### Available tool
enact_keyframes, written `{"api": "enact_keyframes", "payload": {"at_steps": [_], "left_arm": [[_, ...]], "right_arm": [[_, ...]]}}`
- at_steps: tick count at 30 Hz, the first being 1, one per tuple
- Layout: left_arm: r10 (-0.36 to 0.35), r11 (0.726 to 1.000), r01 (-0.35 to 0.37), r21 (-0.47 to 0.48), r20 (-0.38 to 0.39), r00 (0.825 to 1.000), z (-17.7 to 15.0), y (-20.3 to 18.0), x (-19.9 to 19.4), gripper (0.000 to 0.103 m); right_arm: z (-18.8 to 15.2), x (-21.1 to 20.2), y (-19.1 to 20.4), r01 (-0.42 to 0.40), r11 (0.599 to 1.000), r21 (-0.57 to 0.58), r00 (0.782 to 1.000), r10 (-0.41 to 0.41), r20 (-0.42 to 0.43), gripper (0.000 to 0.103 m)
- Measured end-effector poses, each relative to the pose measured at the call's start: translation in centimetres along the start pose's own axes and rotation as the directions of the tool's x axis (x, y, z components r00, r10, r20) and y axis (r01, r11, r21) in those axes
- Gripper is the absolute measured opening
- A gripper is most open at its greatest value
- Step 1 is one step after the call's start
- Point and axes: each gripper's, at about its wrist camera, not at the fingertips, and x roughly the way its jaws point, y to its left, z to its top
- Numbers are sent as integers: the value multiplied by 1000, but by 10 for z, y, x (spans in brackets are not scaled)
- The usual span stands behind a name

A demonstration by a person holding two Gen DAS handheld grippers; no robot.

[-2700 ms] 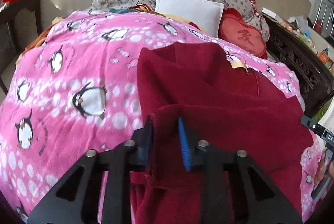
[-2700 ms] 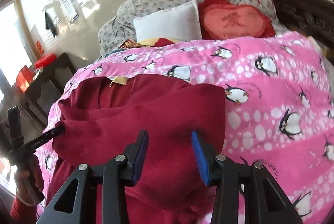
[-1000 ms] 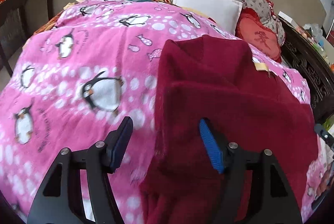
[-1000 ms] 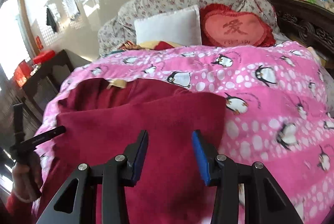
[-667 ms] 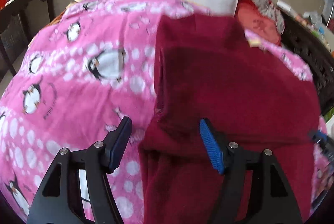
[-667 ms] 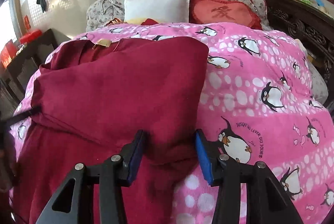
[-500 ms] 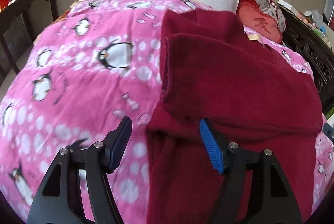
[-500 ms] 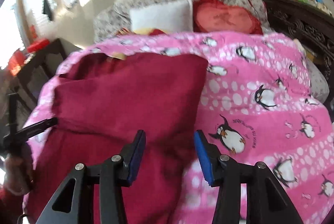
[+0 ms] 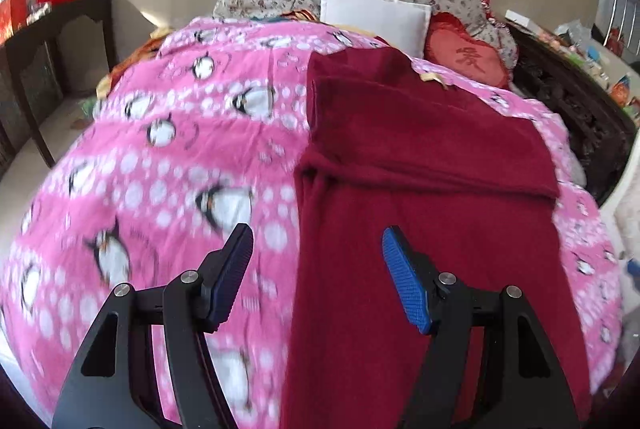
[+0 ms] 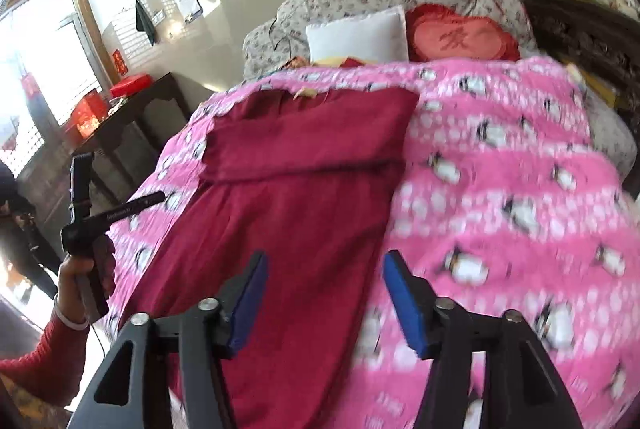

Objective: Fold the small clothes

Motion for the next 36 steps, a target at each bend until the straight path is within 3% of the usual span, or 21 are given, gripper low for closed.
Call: {"api": "enact_keyframes", "payload": {"at_steps": [3, 10, 13, 18, 23, 29, 36], "left_arm": [[-49, 999, 49, -24, -16, 999, -22, 9, -20, 68], [-50, 998, 46, -44, -102, 993, -72, 29, -39, 68], [-48, 998, 41, -52, -148, 988, -87, 32, -36, 68], [-144, 987, 124, -102, -209, 967, -106, 26, -30, 68], [-132, 990, 120, -67, -213, 968, -118, 17, -33, 69], [-167, 984, 149, -101, -209, 964, -119, 19, -31, 81], [-60, 993, 81, 87, -222, 973, -127, -8, -27, 90]], "right_arm": [[-32, 3, 0, -32, 999, 25, 999, 34, -43, 62], [-87, 13, -5, -75, 995, 72, 988, 84, -131, 62], [-98, 13, -9, -103, 990, 94, 983, 116, -142, 62], [-105, 14, -12, -117, 988, 101, 981, 131, -144, 62], [-108, 19, 2, -251, 964, 94, 951, 263, -163, 63], [-116, 38, 5, -379, 916, 133, 904, 397, -157, 63], [-114, 39, 5, -431, 890, 152, 879, 451, -152, 62]]}}
